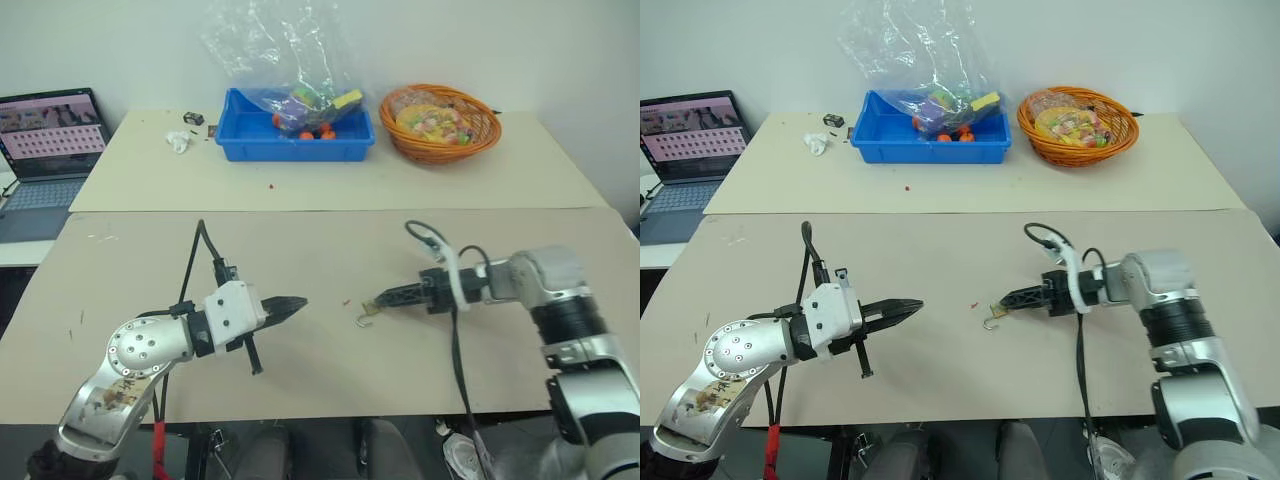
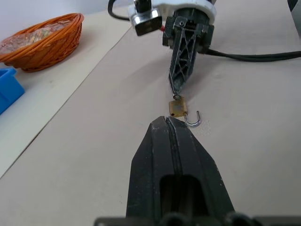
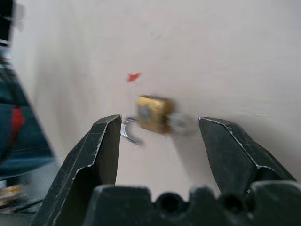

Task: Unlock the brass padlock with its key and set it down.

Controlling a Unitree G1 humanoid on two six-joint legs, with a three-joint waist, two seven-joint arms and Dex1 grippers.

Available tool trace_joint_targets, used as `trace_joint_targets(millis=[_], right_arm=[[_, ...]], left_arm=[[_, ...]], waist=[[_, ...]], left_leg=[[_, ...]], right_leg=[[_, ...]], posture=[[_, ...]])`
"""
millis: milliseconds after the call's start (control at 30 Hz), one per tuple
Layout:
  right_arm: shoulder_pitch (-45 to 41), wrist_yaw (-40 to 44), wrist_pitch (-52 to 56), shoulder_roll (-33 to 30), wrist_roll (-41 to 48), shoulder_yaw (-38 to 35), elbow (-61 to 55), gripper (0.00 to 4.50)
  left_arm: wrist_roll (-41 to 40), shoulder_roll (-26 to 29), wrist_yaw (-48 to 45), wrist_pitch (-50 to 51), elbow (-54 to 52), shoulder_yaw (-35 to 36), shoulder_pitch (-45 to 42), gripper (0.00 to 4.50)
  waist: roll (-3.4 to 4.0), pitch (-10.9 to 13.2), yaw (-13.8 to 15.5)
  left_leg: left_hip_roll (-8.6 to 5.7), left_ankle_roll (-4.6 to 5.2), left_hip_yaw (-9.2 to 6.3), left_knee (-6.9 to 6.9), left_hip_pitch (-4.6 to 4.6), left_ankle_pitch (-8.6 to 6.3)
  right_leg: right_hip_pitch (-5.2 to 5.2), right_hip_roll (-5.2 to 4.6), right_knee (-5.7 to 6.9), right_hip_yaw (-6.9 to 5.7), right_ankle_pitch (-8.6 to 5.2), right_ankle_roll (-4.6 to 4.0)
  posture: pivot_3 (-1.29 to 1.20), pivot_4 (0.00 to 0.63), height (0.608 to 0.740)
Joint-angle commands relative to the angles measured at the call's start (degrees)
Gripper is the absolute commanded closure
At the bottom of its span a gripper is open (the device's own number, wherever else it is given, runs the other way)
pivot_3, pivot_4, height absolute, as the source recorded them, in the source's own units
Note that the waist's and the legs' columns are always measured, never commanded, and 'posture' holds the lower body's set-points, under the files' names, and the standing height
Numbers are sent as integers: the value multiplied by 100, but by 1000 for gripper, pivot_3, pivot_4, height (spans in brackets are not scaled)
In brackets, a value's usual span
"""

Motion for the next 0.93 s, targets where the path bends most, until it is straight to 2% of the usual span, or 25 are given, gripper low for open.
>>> trace_joint_targets(millis=[33, 167, 267, 333, 533, 767, 933], right_arm=[[523, 68, -586, -581, -318, -170, -780, 1185], [1352, 148, -2237, -1069, -888, -377, -1671, 1185], [2133, 352, -3159, -1129, -835, -839, -2595, 1185], [2378, 366, -3525, -1107, -917, -962, -2821, 1185], [2406, 432, -3603, -839, -584, -1301, -2928, 1185], [2476, 411, -3642, -792, -701, -1283, -2937, 1185], [2500, 423, -3687, -776, -752, -1271, -2867, 1185]], left_arm=[[-113, 7, -10, 155, -91, 14, -44, 4500], [-240, -54, 65, 490, -110, -20, -99, 4500], [-235, -60, 61, 568, -94, -53, -140, 4500], [-238, -67, 62, 595, -79, -67, -164, 4500], [-348, -117, 8, 796, 70, -107, -309, 4500], [-281, -188, -48, 705, 209, -156, -401, 4500], [-140, -169, -125, 545, 377, -245, -419, 4500]], waist=[[0, 0, 22], [0, -1, 16], [0, 0, -2], [1, -1, -22], [-1, 1, -63], [-2, 2, -64], [-2, 2, -63]], left_leg=[[0, 0, 2, 2, -2, 0], [2, 1, 3, 9, 2, -1], [4, 2, 5, 17, 3, -2], [5, 3, 5, 21, 3, -2], [8, 5, 18, 50, 9, -3], [14, 12, 17, 43, 86, -7], [15, 13, 17, 44, 90, -8]], right_leg=[[-1, 0, -1, 1, 0, 0], [3, 2, -1, 1, -1, 1], [4, 4, -2, 5, -3, 4], [2, 5, -1, 8, -4, 5], [15, 7, 2, 20, -3, 4], [95, 12, -3, 21, -12, 7], [99, 11, -1, 21, -15, 9]], posture=[[0, 150, 728], [0, 150, 728], [0, 150, 728], [0, 150, 728], [0, 150, 728], [0, 150, 728], [0, 150, 728]])
